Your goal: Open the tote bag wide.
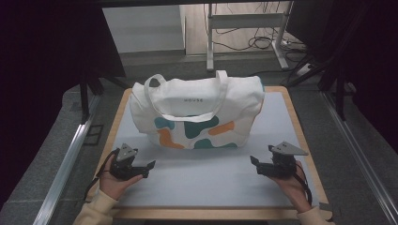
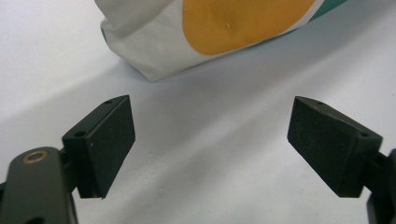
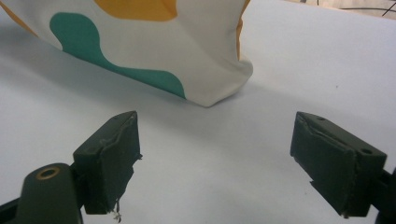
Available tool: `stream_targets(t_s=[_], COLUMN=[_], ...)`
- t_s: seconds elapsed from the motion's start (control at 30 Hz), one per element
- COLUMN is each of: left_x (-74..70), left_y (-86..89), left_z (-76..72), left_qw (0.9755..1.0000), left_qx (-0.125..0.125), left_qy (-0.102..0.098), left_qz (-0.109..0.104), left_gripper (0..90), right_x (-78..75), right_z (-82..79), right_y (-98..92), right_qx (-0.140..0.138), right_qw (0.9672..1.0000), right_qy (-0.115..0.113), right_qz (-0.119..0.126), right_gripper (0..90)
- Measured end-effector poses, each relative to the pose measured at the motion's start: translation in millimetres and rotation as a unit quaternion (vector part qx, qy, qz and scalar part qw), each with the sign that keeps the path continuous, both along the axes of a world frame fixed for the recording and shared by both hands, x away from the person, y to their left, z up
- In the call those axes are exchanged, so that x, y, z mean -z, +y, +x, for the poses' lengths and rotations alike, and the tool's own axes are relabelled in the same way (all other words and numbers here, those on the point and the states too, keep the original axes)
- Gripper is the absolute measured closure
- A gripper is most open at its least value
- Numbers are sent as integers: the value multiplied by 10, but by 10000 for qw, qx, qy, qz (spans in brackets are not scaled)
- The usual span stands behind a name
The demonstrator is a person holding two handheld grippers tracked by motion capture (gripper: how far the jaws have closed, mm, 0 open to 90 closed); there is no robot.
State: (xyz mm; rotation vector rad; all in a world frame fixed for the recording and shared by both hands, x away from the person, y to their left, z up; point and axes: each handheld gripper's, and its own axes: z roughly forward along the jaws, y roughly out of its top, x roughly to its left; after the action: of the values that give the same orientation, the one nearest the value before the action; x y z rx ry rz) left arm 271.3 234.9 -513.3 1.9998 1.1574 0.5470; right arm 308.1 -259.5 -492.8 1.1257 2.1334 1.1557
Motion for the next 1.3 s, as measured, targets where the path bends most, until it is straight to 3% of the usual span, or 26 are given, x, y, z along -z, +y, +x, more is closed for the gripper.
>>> stream_targets(t_s=[0.23,0.4,0.7,0.8,1.0,1.3], left_x=[12,-40,-108,-119,-223,-396], left_y=[55,103,121,128,156,201], left_z=[-7,-59,-69,-70,-79,-62], left_qw=[10000,9997,9993,9992,9987,9979], left_qx=[-91,-161,-163,-53,-93,-161], left_qy=[-4,-62,-230,-206,-247,-369], left_qz=[1,-156,-260,-330,-426,-511], left_gripper=[176,187,202,230,262,262], right_x=[-3,-27,-52,-82,-180,-324], right_z=[31,-2,-23,-3,39,90], right_y=[-7,21,54,51,76,129], right_qx=[-9,-96,-206,-217,-204,-242], right_qw=[10000,9999,9998,9997,9996,9995], right_qy=[41,-12,22,26,12,-29], right_qz=[54,33,40,91,211,191], right_gripper=[161,193,237,241,244,256])
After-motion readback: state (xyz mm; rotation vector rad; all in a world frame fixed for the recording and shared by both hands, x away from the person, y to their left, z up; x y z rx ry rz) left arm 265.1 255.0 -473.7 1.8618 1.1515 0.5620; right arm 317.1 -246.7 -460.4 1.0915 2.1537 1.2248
